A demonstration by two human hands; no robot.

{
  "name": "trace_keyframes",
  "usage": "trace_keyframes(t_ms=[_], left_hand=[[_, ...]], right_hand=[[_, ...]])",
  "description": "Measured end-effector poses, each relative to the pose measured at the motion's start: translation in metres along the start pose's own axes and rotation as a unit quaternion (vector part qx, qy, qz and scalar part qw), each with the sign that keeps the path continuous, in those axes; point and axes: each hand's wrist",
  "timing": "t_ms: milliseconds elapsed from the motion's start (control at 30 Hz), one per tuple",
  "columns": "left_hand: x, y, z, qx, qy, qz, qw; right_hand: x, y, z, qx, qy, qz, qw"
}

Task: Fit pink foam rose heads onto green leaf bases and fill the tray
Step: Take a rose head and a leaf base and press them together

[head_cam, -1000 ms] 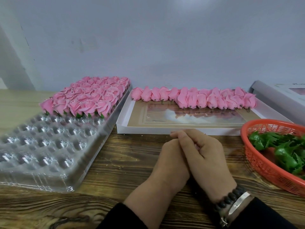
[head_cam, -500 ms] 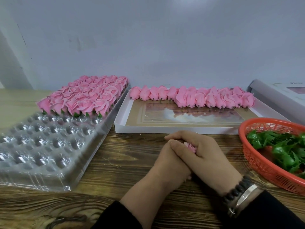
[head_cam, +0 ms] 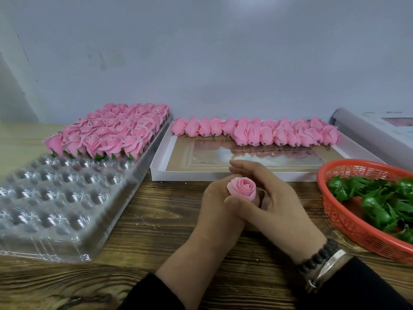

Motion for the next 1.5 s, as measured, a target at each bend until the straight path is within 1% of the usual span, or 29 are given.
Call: trace_keyframes(t_ms=[67,167,267,333,400,467,533,700,767,867,967,1033,1100,1267,1333,1433,1500], left_hand=[[-0.002,-0.001,0.003,0.0,-0.005,-0.018,1.0],[-0.003,0.001,0.008,-0.013,-0.079,-0.013,0.997],[-0.003,0.003,0.008,-0.001,-0.113,-0.004,0.994],[-0.002,0.002,0.008,-0.007,-0.139,-0.004,0.99],[-0.002,0.002,0.009,-0.052,-0.166,-0.02,0.985],[0.002,0.001,0.009,-0.099,-0.141,-0.07,0.983],[0.004,0.0,0.007,-0.123,-0.115,-0.11,0.98],[0.005,0.003,0.005,-0.112,-0.125,-0.126,0.978],[0.006,0.004,0.005,-0.113,-0.12,-0.117,0.979],[0.009,0.005,0.005,-0.115,-0.098,-0.067,0.986],[0.006,0.004,0.004,-0.086,-0.024,-0.051,0.995],[0.005,0.003,0.002,-0.068,-0.001,-0.046,0.997],[0.003,0.002,0.0,-0.061,-0.023,-0.029,0.997],[0.001,0.001,-0.004,-0.073,-0.095,0.016,0.993],[0.0,0.0,-0.004,-0.064,-0.117,0.017,0.991],[-0.005,0.0,-0.004,-0.046,-0.131,-0.006,0.99],[-0.008,0.0,-0.001,-0.046,-0.179,0.007,0.983]], right_hand=[[-0.002,0.001,0.005,0.031,-0.008,-0.014,0.999],[-0.004,0.001,0.013,0.084,-0.001,-0.037,0.996],[-0.001,0.001,0.016,0.095,0.016,-0.032,0.995],[0.002,-0.001,0.014,0.078,0.027,-0.016,0.996],[0.003,-0.003,0.01,0.04,0.04,0.005,0.998],[0.003,-0.004,0.007,-0.001,0.053,0.024,0.998],[0.002,-0.003,0.006,-0.025,0.051,0.035,0.998],[-0.003,0.001,0.004,-0.058,0.016,0.041,0.997],[-0.003,0.001,0.002,-0.056,0.025,0.027,0.998],[-0.002,-0.002,-0.001,-0.053,0.075,0.001,0.996],[-0.001,-0.003,-0.003,-0.064,0.083,0.007,0.994],[0.0,-0.003,-0.004,-0.077,0.077,0.003,0.994],[0.001,-0.003,-0.004,-0.083,0.055,0.007,0.995],[0.006,-0.001,-0.003,-0.078,0.021,0.021,0.997],[0.006,0.0,-0.003,-0.048,-0.012,0.008,0.999],[0.003,0.002,0.0,0.004,-0.04,-0.02,0.999],[0.001,0.004,0.005,0.033,-0.036,-0.036,0.998]])
Point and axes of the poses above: each hand's wrist, its own y-axis away from the middle knuckle, its own z-axis out of the palm, x = y × z, and after that the axes turned 2 degrees about -z, right-handed
